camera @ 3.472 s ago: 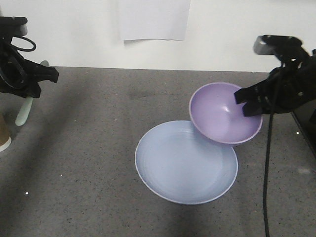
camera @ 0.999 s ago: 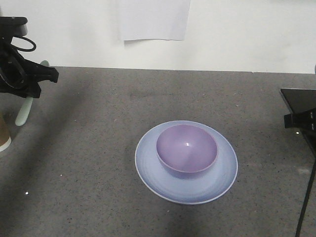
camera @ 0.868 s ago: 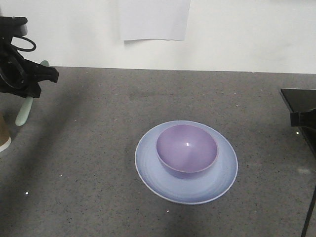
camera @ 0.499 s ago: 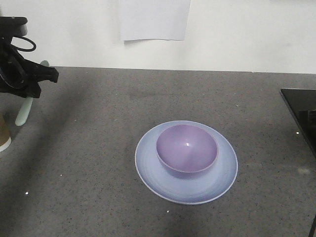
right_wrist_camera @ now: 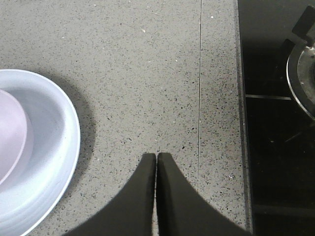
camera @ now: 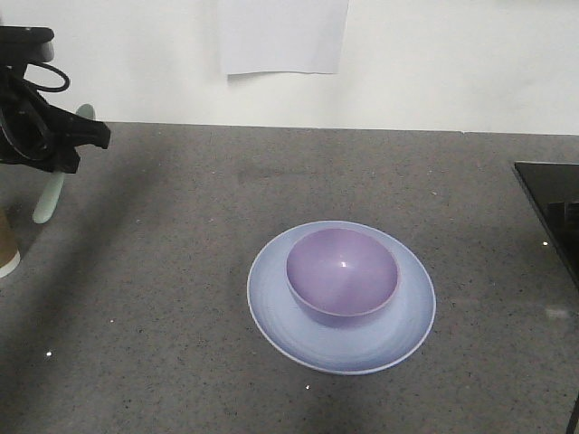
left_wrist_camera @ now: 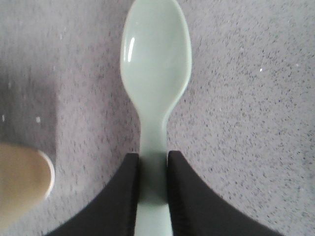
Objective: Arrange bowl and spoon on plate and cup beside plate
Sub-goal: 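Swing the left gripper holding the green spoon over the bowl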
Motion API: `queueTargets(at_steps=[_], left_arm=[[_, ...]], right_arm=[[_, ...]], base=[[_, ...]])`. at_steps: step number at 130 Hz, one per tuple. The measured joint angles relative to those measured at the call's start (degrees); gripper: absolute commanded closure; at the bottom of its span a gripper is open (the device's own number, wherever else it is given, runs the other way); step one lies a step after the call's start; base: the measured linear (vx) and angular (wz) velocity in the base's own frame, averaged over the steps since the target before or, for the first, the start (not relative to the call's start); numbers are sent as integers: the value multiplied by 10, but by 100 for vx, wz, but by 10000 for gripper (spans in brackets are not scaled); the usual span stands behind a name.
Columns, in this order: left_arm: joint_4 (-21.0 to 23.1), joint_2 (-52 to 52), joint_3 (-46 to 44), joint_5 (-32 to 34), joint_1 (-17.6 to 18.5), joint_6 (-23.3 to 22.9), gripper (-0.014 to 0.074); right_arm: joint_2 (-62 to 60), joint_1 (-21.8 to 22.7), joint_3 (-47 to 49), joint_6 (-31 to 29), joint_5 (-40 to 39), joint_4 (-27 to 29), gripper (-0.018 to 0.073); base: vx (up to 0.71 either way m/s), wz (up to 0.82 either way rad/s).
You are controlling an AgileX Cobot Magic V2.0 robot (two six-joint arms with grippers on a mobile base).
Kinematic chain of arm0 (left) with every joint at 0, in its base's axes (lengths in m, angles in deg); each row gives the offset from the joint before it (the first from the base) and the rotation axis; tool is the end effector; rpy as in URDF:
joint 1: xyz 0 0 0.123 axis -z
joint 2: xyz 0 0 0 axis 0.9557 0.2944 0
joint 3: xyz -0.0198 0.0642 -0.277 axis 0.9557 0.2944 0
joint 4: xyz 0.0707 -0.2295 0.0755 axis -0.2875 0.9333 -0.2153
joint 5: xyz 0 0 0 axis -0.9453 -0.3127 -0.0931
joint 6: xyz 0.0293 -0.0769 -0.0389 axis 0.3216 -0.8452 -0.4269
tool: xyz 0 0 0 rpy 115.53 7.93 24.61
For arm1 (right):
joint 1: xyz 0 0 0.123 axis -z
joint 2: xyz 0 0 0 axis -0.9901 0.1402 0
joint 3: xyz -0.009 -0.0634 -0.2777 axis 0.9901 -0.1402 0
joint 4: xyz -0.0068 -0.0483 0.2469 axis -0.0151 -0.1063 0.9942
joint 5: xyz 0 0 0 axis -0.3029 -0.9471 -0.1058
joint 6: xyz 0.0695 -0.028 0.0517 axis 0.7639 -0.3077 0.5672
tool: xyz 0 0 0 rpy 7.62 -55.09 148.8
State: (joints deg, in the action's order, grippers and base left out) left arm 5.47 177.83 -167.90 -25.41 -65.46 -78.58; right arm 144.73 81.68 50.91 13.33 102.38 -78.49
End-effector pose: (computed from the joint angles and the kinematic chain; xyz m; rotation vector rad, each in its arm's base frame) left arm 0.3477 -0.0453 0.3558 0.0953 2.6316 -0.0638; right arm 0.2049 0.0031 0.3536 0.0226 2.3708 0.0474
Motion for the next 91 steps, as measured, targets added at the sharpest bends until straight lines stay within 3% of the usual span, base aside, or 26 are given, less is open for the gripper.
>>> queueTargets(at_steps=[23, 42, 68, 91], left_arm=[[72, 9, -16, 5, 25, 113, 603], [137, 34, -74, -32, 91, 207, 603], [126, 94, -143, -78, 196, 243, 603], [101, 138, -161, -78, 259, 273, 603]], right_arm=[[0, 0, 0, 0, 0, 0, 568], [0, 0, 0, 0, 1, 0, 568], [0, 0, 0, 0, 1, 0, 568], [0, 0, 0, 0, 1, 0, 568]], base=[[0, 0], [0, 0], [0, 0], [0, 0]])
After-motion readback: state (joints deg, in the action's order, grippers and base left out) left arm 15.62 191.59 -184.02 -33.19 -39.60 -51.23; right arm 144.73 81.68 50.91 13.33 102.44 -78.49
